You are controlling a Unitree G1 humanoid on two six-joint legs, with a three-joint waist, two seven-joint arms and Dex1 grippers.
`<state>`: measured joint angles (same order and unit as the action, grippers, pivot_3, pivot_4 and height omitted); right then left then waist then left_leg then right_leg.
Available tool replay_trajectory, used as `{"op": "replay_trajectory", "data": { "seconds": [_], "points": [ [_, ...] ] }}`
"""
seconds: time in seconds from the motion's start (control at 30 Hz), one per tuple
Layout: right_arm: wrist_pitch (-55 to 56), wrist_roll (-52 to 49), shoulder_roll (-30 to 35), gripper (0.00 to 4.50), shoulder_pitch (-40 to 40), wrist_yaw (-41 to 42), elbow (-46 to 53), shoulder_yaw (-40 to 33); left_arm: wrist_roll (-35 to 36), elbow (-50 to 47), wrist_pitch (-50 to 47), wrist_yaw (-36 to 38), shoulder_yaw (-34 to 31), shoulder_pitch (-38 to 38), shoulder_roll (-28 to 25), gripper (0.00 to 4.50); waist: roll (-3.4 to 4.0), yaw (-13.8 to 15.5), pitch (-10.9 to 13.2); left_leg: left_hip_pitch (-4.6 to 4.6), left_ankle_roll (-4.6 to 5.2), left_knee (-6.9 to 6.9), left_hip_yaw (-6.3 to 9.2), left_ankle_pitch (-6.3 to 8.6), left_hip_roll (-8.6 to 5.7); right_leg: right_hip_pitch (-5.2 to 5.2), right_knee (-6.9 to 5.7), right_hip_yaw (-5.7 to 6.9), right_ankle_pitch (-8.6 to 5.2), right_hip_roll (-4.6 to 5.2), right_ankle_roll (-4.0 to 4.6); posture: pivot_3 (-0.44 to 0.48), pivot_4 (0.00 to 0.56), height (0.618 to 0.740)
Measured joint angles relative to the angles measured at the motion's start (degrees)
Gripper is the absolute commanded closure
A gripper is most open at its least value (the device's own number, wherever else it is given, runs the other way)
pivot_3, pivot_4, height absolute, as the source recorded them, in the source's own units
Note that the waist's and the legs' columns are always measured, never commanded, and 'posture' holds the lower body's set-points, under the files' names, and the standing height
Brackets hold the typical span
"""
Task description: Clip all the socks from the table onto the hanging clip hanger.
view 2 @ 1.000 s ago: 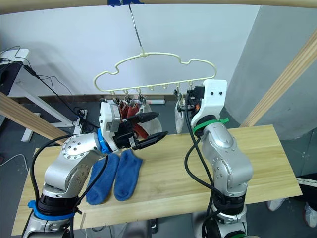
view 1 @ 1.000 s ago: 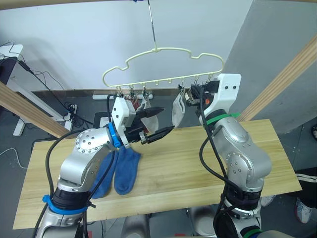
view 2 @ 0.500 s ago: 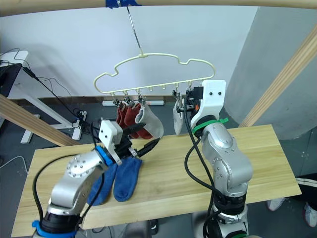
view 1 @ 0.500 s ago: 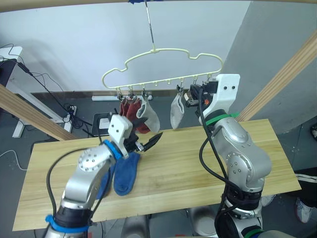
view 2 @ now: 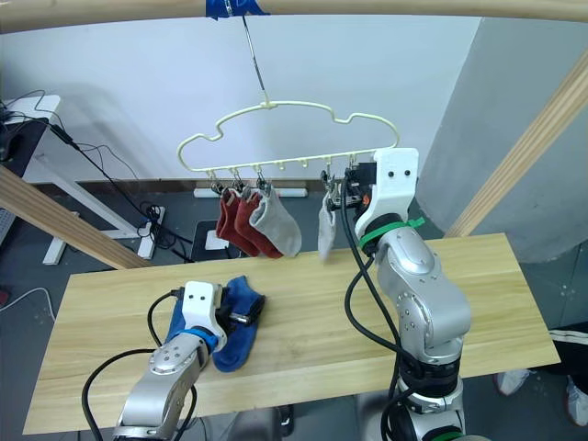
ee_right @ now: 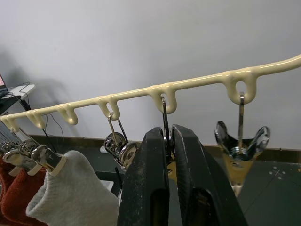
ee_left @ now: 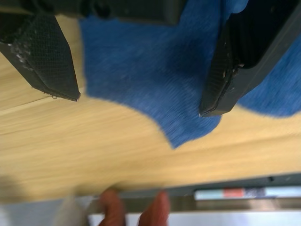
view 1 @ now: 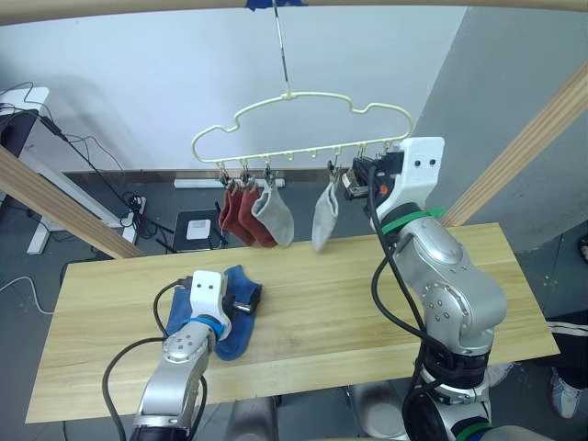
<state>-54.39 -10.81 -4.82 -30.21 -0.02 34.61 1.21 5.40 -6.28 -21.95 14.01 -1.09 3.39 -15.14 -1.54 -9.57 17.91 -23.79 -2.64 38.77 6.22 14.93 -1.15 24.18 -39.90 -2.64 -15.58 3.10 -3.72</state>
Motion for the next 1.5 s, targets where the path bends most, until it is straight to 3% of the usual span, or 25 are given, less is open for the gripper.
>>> {"op": "replay_trajectory", "data": {
  "seconds": [0.3,0.83,1.07,1.3,1.4,1.5],
  "points": [
    [-0.05,-0.03,0.17,4.5,-0.01,0.02,-0.01,0.08,-1.54,-1.41,-3.95,-2.12,2.0,1.13,1.98,0.01,0.02,-0.09,-0.37,0.02,0.0,-0.01,-0.01,0.0,0.01,-0.01,0.02,-0.02,0.0,0.01,0.0,-0.274,0.268,0.74],
    [0.01,-0.07,0.02,4.5,-0.29,0.05,-0.9,0.12,-4.13,-1.06,-1.73,-3.21,0.72,1.17,-0.58,4.49,0.04,-0.13,-0.41,0.02,0.0,-0.03,-0.01,0.0,0.02,0.0,0.05,-0.01,0.0,0.01,0.0,-0.274,0.268,0.74],
    [0.05,-0.09,0.01,4.5,-0.31,0.09,-1.06,0.13,-4.49,-1.16,7.35,1.44,1.69,2.69,-3.52,4.49,0.04,-0.14,-0.41,0.01,0.0,-0.07,0.01,0.0,0.04,0.0,0.15,-0.03,0.01,0.03,0.01,-0.274,0.268,0.74],
    [0.09,-0.11,-0.01,4.5,-0.39,0.16,-1.1,0.2,1.98,-3.42,23.23,15.18,3.15,1.79,-5.27,4.49,0.04,0.01,-0.41,0.0,0.0,-0.23,-0.01,0.0,0.08,-0.01,0.41,-0.04,0.05,0.05,0.04,-0.263,0.267,0.74],
    [0.09,-0.12,0.05,4.5,-0.43,0.18,-1.11,0.13,2.37,-2.74,27.57,19.89,4.84,-1.6,-6.99,4.49,0.04,0.03,-0.41,0.0,0.01,-0.34,-0.06,-0.02,0.07,0.0,0.47,0.02,0.06,0.03,0.04,-0.267,0.266,0.74],
    [0.09,-0.35,0.01,4.5,-0.56,0.26,-1.14,0.18,3.4,-2.53,32.21,23.23,7.06,-7.94,-5.28,4.49,0.05,0.1,-0.42,-0.02,0.02,-0.39,-0.08,-0.02,0.06,-0.02,0.59,0.0,0.09,0.04,0.01,-0.267,0.266,0.74]
  ]
}}
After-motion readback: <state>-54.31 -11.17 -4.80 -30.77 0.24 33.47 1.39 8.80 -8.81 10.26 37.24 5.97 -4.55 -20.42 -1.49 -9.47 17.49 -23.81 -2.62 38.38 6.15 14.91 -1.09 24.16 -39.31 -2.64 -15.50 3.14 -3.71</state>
